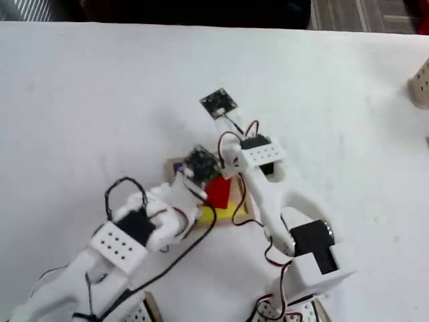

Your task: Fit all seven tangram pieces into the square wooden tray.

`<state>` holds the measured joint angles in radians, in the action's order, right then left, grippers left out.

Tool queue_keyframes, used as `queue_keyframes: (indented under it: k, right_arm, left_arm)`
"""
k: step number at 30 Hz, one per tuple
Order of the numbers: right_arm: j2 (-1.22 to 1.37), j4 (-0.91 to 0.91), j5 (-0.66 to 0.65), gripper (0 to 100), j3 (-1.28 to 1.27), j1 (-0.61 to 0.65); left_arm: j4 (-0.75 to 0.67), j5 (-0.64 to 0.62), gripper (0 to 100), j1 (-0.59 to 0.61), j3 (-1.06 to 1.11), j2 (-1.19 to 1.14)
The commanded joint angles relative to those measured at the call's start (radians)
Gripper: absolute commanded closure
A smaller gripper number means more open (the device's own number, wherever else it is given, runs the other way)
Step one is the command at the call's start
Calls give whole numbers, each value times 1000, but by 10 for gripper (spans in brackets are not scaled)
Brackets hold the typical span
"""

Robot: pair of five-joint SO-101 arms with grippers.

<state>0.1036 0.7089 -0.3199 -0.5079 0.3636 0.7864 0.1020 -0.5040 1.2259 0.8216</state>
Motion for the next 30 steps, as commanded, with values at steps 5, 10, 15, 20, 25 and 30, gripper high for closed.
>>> queue_keyframes:
  k: [5, 10, 15, 20, 25, 30]
  right_arm:
    - [-5, 4, 11, 746, 34, 10]
    - [-5, 8, 140, 975, 75, 8]
    - [-5, 2, 250, 961, 83, 39]
    - [12, 10, 247, 961, 81, 38]
    - [58, 137, 95, 961, 107, 61]
    - [58, 292, 80, 961, 114, 54]
  left_arm:
    - [-18, -34, 963, -27, 71, 150]
    - [-117, -190, 963, 173, 68, 151]
    - [-149, -262, 963, 292, 66, 153]
    - [-141, -264, 963, 289, 71, 153]
    - [-126, -264, 963, 255, 74, 151]
    - [-127, -262, 963, 254, 74, 150]
